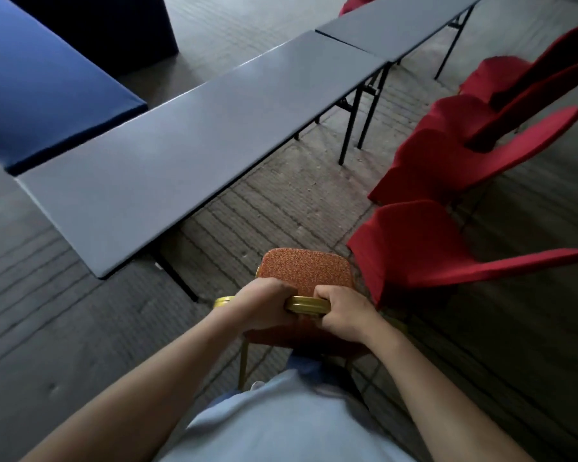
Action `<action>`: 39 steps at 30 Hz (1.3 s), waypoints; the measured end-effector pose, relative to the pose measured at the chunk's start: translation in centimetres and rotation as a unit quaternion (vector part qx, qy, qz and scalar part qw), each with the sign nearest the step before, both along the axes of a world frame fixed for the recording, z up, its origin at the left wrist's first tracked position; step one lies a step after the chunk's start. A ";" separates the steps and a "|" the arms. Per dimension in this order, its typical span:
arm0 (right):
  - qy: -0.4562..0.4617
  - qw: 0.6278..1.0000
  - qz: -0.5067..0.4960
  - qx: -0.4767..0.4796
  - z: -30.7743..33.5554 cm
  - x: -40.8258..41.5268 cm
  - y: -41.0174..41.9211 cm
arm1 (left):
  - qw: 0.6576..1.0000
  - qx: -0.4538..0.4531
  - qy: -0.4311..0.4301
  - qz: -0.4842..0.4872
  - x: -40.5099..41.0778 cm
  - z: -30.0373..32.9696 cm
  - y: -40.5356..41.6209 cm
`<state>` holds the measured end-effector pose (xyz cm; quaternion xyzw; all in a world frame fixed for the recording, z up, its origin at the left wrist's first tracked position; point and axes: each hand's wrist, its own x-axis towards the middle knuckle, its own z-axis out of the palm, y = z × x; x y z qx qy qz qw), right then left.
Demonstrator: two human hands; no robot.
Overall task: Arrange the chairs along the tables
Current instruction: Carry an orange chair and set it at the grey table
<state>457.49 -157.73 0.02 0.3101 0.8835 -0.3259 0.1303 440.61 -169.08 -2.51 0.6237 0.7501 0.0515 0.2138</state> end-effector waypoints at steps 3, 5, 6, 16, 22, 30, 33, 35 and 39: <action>-0.003 1.000 0.029 0.002 0.0 -1.9 0.3 | 1.000 0.010 -0.001 0.005 -1.4 0.2 -0.5; -0.003 0.999 0.042 0.002 0.0 -3.2 1.0 | 1.000 0.019 -0.003 0.014 -2.3 0.1 -0.5; -0.002 0.999 0.051 0.001 0.1 -4.2 1.4 | 0.999 0.024 -0.003 0.025 -3.0 0.2 -0.5; -0.006 0.972 0.233 0.013 -1.1 -20.8 7.6 | 0.980 0.057 -0.045 0.187 -14.4 -1.9 0.7; 0.017 0.942 0.327 0.069 -1.7 -34.2 14.9 | 0.944 0.069 -0.087 0.310 -23.8 -2.6 6.1; 0.005 0.938 0.341 0.065 -0.7 -47.6 25.0 | 0.913 0.046 -0.131 0.383 -34.9 -0.6 16.4; 0.023 0.928 0.370 0.044 -0.5 -50.9 23.7 | 0.895 0.043 -0.132 0.423 -37.7 -0.6 14.8; 0.026 0.924 0.379 0.039 -0.4 -52.3 22.8 | 0.887 0.040 -0.123 0.444 -38.7 -0.7 13.9; 0.030 0.924 0.379 0.048 -0.4 -53.1 24.2 | 0.885 0.025 -0.106 0.453 -39.5 -0.7 15.4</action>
